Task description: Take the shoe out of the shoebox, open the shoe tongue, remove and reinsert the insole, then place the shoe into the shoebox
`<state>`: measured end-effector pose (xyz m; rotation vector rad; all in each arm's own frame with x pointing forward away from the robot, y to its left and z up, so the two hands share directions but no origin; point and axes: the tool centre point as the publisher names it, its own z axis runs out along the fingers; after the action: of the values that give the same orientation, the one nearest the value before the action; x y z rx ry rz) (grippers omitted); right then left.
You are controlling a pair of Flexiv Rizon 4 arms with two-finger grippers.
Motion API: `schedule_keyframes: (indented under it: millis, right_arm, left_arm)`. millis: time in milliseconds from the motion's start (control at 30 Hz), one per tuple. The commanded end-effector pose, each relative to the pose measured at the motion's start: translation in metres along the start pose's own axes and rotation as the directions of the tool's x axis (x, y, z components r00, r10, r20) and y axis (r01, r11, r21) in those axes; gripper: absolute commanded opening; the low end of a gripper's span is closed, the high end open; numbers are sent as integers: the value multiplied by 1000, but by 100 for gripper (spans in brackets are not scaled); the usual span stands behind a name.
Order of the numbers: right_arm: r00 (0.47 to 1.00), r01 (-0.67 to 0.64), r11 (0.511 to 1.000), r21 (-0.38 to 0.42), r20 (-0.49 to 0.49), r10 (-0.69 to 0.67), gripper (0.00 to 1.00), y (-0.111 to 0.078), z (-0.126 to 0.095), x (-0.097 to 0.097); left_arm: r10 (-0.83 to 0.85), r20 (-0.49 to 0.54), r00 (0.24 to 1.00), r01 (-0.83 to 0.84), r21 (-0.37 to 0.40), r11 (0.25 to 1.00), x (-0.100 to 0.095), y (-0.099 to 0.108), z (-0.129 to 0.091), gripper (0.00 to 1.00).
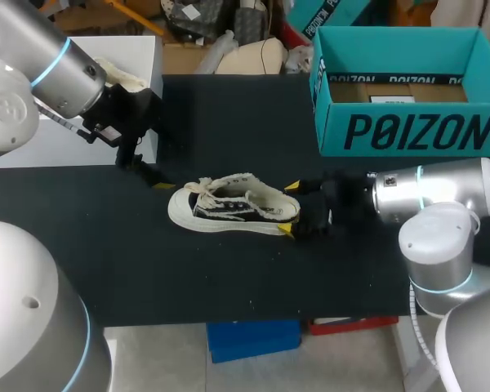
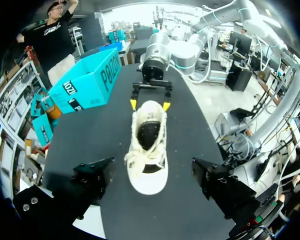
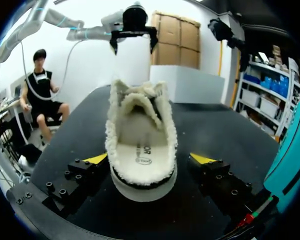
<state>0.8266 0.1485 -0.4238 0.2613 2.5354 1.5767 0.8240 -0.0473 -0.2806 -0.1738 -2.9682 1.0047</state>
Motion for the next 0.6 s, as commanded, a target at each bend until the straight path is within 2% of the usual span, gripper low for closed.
schedule_keyframes:
  millis: [33, 367, 400, 433, 600]
  right_arm:
    - [1000, -5, 1000, 1, 3, 5, 100, -3, 8, 2]
    - [1000, 0, 1000, -6, -4, 0, 100, -6, 17, 3]
    - [1000, 2, 1000, 4, -5, -2, 48, -7, 17, 2]
    - [1000, -2, 1000, 9, -7, 3, 2, -7, 18, 2]
    - [1000, -2, 1000, 9, -7, 3, 0, -7, 18, 2]
  left_arm:
    - [1, 3, 1000, -1, 0, 1000, 0, 1, 2, 100]
    - [1, 3, 1000, -1, 0, 1000, 0, 1, 2, 100]
    - [1, 3, 1000, -1, 0, 1000, 0, 1, 2, 100]
    - [1, 3, 1000, -1, 0, 1000, 0, 1, 2, 100]
    - [1, 3, 1000, -1, 0, 1000, 0, 1, 2, 100]
